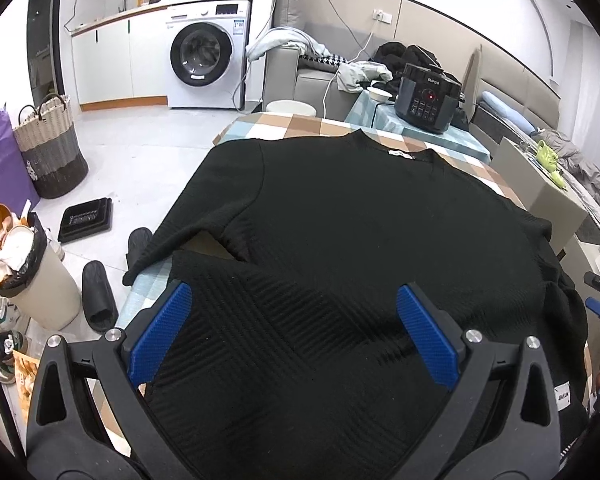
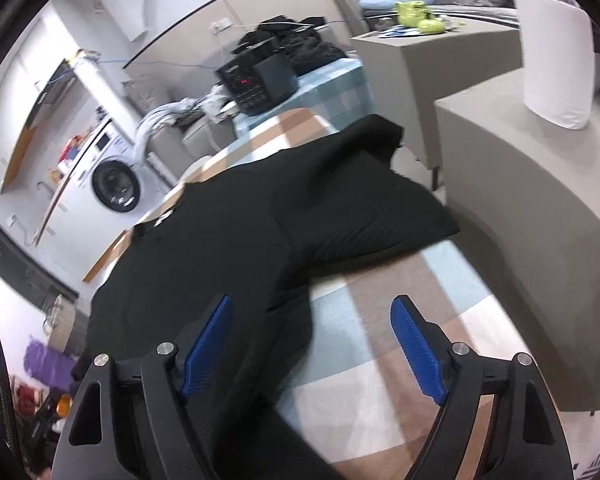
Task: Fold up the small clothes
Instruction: 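Grasp the sweater's side with the right tool and fold it inward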
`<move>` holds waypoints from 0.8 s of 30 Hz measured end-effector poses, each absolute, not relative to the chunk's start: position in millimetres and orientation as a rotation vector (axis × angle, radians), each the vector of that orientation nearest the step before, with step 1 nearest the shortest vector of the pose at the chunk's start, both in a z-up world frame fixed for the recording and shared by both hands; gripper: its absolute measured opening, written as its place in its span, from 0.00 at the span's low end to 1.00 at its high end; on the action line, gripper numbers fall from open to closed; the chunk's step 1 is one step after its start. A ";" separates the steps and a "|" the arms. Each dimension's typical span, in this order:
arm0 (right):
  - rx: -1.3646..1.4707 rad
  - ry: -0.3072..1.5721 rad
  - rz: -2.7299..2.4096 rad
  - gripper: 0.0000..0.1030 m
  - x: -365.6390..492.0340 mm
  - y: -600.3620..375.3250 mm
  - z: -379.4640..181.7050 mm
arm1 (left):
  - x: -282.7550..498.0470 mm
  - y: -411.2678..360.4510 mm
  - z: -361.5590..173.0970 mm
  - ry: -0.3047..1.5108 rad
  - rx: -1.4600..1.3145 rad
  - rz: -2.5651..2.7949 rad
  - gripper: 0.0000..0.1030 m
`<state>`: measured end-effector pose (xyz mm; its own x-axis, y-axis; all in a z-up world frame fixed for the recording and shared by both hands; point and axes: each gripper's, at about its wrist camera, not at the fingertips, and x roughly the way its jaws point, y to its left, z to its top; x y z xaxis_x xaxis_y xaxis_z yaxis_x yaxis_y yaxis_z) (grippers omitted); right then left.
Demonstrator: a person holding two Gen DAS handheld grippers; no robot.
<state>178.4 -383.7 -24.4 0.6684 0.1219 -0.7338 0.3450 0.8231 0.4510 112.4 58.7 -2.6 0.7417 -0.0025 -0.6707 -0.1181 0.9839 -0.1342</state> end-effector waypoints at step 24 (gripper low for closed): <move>0.653 0.935 -0.395 0.42 243.2 -464.1 -79.8 | 169.6 23.5 -30.4 0.782 -0.130 0.026 0.99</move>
<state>243.2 -464.1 -79.8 0.5441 -0.0358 -0.8383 0.5762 0.7422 0.3423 169.6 23.5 -30.4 0.7095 -0.0245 -0.7042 -0.0720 0.9916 -0.1070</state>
